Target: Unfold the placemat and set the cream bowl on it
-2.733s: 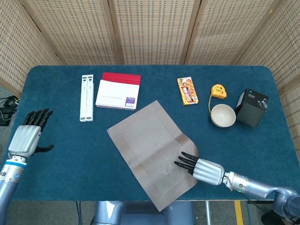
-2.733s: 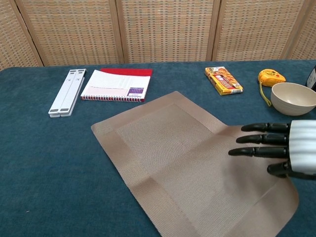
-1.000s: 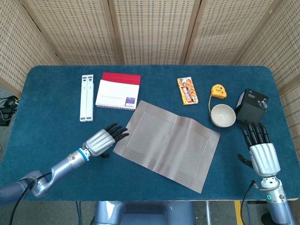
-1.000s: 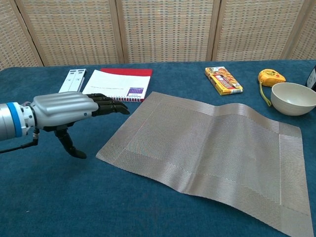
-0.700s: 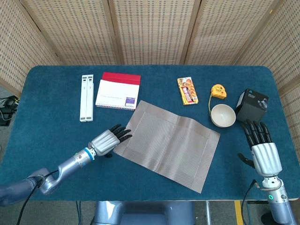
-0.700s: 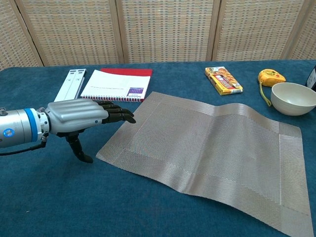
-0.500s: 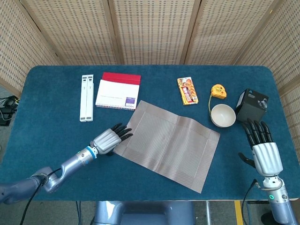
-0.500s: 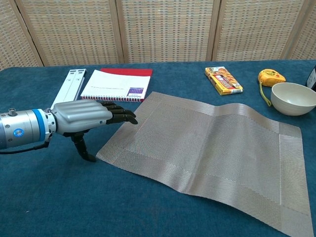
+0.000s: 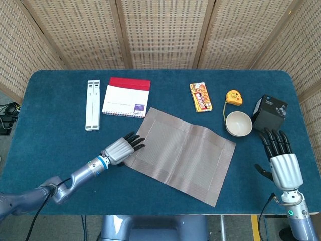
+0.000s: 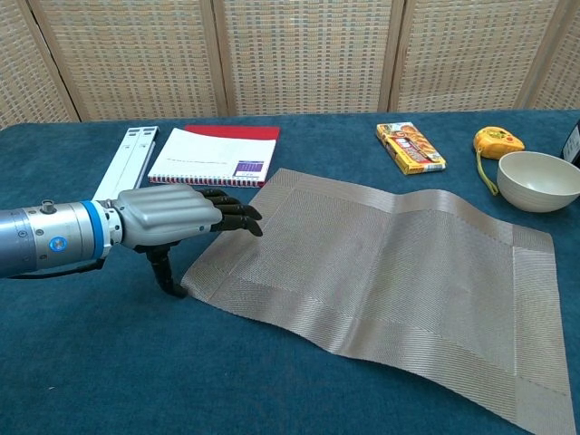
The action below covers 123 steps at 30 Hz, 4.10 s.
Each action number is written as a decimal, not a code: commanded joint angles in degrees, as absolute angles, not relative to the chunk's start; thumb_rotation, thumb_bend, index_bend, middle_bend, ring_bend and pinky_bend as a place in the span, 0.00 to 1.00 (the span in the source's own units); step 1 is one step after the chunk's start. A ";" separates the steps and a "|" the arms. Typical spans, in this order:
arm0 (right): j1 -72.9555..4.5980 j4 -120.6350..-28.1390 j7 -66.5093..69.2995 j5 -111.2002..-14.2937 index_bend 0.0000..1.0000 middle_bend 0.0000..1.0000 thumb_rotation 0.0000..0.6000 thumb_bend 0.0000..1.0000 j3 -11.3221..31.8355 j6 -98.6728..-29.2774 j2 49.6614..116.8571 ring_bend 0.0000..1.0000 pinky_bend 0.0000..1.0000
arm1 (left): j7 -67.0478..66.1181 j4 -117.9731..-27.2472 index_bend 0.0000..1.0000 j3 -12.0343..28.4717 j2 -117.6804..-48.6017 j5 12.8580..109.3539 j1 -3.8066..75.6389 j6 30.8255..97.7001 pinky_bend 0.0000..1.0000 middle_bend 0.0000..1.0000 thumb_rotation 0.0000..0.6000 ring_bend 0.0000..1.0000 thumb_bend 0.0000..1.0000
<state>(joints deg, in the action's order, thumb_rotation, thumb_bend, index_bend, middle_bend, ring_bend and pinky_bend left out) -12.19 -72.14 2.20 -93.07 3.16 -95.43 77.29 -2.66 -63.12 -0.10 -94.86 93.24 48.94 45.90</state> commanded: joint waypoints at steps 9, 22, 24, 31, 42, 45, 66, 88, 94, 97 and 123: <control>-11.83 -72.62 2.32 -93.89 0.00 0.00 1.00 0.00 3.60 -95.85 77.05 0.00 0.00 | -2.40 -63.11 0.16 0.70 -95.13 91.91 49.73 46.53 0.00 0.00 1.00 0.00 0.46; -11.33 -73.30 1.96 -95.13 0.02 0.00 1.00 0.00 3.85 -96.53 76.64 0.00 0.00 | -1.81 -62.72 0.39 1.44 -96.51 90.88 50.62 47.84 0.00 0.00 1.00 0.00 0.48; -11.27 -73.40 1.93 -95.38 0.03 0.00 1.00 0.00 3.83 -96.65 76.61 0.00 0.00 | -1.42 -62.32 0.49 1.39 -96.81 90.96 50.61 48.32 0.00 0.00 1.00 0.00 0.48; -11.07 -73.70 1.79 -96.20 0.03 0.00 1.00 0.00 3.82 -97.13 76.56 0.00 0.00 | 0.16 -59.97 0.71 0.90 -98.37 92.21 50.09 51.71 0.00 0.00 1.00 0.00 0.48; -10.82 -74.09 1.96 -97.02 0.04 0.00 1.00 0.00 3.90 -97.57 76.36 0.00 0.00 | -4.14 -66.78 0.77 -1.61 -94.47 91.76 46.82 54.15 0.00 0.00 1.00 0.00 0.48; -10.72 -74.28 1.88 -97.28 0.04 0.00 1.00 0.00 3.89 -97.74 76.31 0.00 0.00 | -7.51 -72.56 0.77 -2.47 -91.34 90.36 45.57 53.42 0.00 0.00 1.00 0.00 0.48; -10.45 -74.69 1.22 -98.56 0.06 0.00 1.00 0.00 3.88 -98.12 76.40 0.00 0.00 | -27.33 -84.03 0.78 -2.06 -85.83 78.78 39.59 54.02 0.00 0.00 1.00 0.00 0.50; -10.26 -74.71 0.63 -98.92 0.08 0.00 1.00 0.00 4.08 -98.25 76.49 0.00 0.00 | -33.17 -100.67 0.78 -5.83 -78.03 69.79 40.01 46.84 0.00 0.00 1.00 0.00 0.49; -10.24 -74.75 0.65 -98.90 0.08 0.00 1.00 0.00 4.12 -98.16 76.47 0.00 0.00 | -30.82 -101.04 0.78 -4.90 -79.24 68.79 40.63 45.91 0.00 0.00 1.00 0.00 0.49; -10.25 -74.71 0.52 -99.04 0.08 0.00 1.00 0.00 4.07 -98.13 76.52 0.00 0.00 | -28.62 -100.50 0.78 -4.08 -80.90 67.95 40.85 45.30 0.00 0.00 1.00 0.00 0.49; -10.17 -74.56 -0.25 -99.43 0.09 0.00 1.00 0.00 3.94 -98.01 76.90 0.00 0.00 | -30.49 -102.01 0.79 -0.86 -88.61 57.95 46.48 44.07 0.00 0.00 1.00 0.00 0.48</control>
